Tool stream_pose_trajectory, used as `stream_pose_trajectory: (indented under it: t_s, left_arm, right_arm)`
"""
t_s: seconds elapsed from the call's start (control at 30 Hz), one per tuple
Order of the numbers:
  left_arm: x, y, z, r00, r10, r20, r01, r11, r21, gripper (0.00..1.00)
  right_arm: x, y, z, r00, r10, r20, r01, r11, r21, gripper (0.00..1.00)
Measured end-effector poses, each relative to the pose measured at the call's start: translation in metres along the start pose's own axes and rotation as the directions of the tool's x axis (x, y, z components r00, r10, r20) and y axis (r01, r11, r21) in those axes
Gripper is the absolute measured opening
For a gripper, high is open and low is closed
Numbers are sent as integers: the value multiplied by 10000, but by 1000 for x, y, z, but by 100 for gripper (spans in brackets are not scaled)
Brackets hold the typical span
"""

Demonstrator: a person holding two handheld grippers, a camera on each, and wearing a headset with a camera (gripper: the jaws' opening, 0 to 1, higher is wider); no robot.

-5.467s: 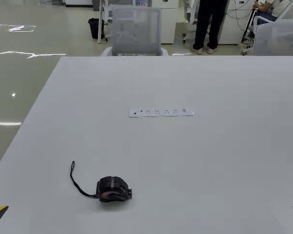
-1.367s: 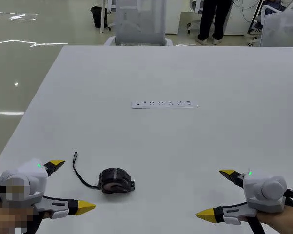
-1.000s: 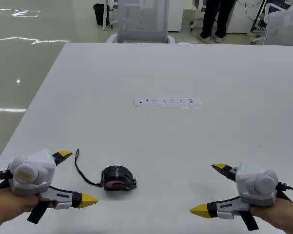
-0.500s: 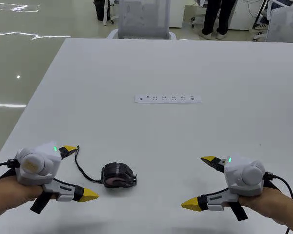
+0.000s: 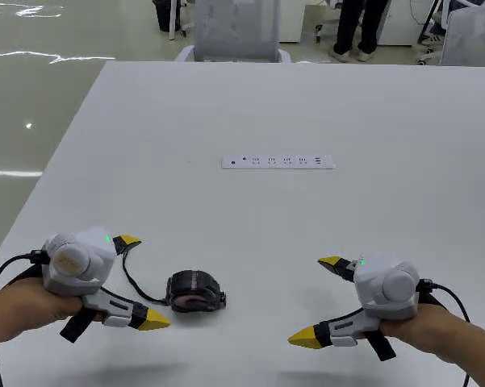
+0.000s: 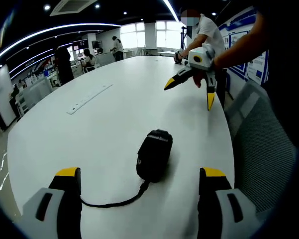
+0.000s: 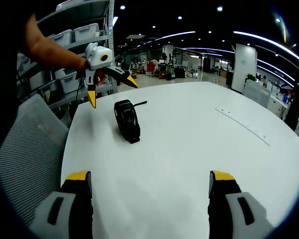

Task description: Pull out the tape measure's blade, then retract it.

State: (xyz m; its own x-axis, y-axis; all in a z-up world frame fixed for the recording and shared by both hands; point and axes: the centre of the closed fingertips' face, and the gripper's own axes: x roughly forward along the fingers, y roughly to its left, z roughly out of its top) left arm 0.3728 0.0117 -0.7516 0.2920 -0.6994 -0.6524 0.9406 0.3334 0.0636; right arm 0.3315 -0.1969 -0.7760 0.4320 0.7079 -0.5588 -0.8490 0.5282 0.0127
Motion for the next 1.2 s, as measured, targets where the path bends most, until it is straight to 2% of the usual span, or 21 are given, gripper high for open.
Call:
stream_pose_trajectory:
  t_s: [0.23,0.3,0.77,1.0,1.1,1.2]
  left_arm:
    - [7,0,0,9995,-266,-189,273,9990,349,98]
    - [8,-3,-1,9986,-445,-270,458,9978,483,98]
    - [20,-8,-5,9944,-851,-626,901,9927,808,94]
    - [22,-5,3,9925,-991,-719,1056,9900,939,92]
    - [24,-7,6,9896,-1193,-798,1267,9874,946,90]
    - [27,-7,5,9880,-1262,-891,1355,9849,1075,89]
  right_arm:
    - [6,2,5,9998,186,54,-185,9997,-131,100]
    - [9,3,7,9996,282,54,-281,9994,-203,100]
    - [31,8,15,9969,783,60,-780,9963,-366,99]
    - [44,15,25,9935,1135,-37,-1135,9911,-699,98]
    - [51,17,29,9914,1309,-90,-1312,9875,-870,97]
    - [57,19,33,9896,1435,-137,-1441,9844,-1014,97]
